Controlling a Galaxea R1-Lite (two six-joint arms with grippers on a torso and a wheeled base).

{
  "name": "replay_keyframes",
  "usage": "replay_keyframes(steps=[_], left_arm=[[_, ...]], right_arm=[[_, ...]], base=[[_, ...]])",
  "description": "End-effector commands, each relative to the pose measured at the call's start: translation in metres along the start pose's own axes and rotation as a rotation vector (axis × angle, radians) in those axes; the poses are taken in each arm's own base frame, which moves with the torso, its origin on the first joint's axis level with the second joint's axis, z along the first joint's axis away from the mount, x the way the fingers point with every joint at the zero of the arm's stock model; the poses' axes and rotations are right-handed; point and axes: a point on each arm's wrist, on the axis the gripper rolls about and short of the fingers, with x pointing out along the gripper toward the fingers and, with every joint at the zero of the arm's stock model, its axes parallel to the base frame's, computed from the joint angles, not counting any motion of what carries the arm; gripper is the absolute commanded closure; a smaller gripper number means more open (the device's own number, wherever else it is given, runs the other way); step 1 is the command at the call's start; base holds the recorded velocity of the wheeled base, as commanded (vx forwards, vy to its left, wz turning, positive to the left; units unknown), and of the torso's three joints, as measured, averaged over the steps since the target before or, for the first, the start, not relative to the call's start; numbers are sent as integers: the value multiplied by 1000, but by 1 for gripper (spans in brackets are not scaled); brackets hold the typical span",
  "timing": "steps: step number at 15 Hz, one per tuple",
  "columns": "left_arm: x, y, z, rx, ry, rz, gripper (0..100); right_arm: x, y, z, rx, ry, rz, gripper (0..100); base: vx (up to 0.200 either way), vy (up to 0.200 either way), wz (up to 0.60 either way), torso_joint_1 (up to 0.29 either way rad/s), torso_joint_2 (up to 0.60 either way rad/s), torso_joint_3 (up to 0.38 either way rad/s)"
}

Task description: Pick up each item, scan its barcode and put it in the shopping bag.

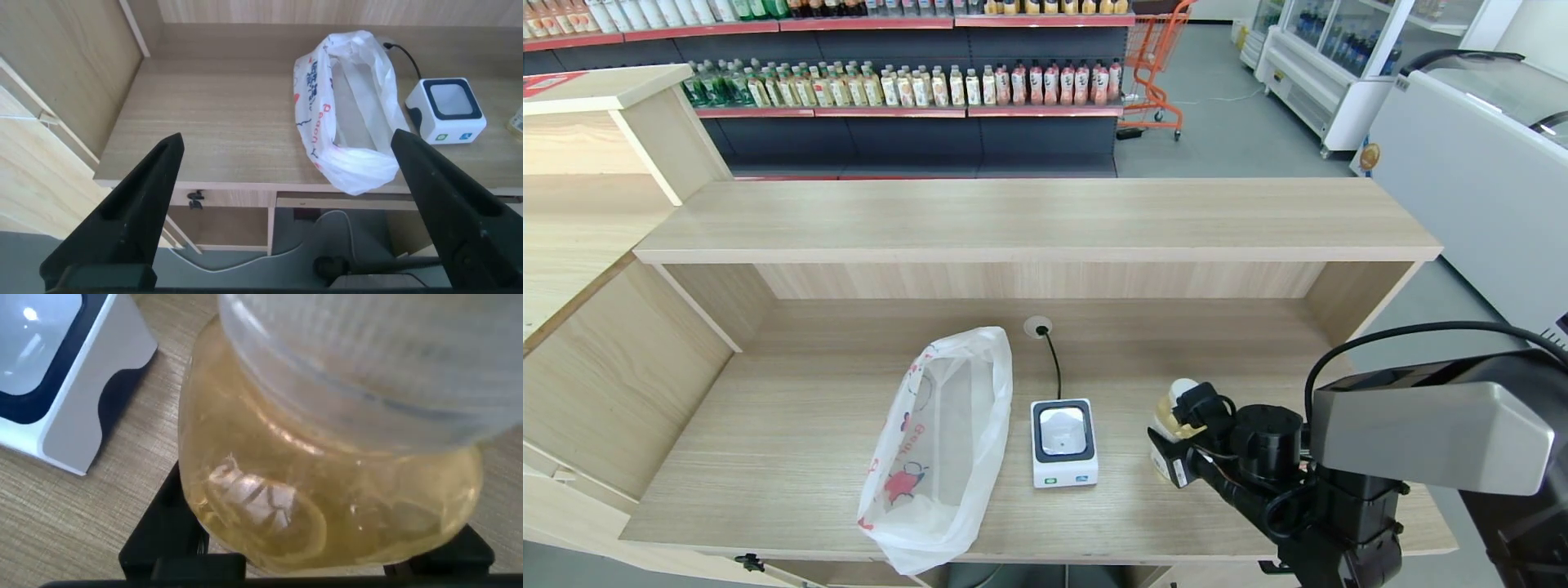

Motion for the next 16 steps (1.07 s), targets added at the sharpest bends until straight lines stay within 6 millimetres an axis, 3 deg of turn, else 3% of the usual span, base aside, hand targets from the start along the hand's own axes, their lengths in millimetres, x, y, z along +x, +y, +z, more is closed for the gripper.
replay_keyframes(steps=[1, 4, 6, 10, 11, 13, 16], left_arm=[[0, 0, 0, 0, -1, 0, 0], [0, 0, 0, 0, -1, 0, 0], [0, 0, 0, 0, -1, 0, 0], [0, 0, 0, 0, -1, 0, 0], [0, 0, 0, 0, -1, 0, 0], [0, 0, 0, 0, -1, 0, 0], [0, 0, 0, 0, -1, 0, 0]], right_arm=[[1, 1, -10, -7, 35, 3, 100], [2, 1, -9, -1, 33, 4, 100], [-1, -4, 2, 34, 3, -9, 100], [-24, -27, 60, 196, -85, 72, 100], [-39, -47, 87, 231, -86, 194, 100], [-56, -71, 106, 254, -95, 327, 100], [-72, -82, 130, 258, -142, 478, 100]], base=[[0, 0, 0, 0, 0, 0], [0, 0, 0, 0, 0, 0], [0, 0, 0, 0, 0, 0], [0, 0, 0, 0, 0, 0], [0, 0, 0, 0, 0, 0], [0, 0, 0, 0, 0, 0], [0, 0, 0, 0, 0, 0]])
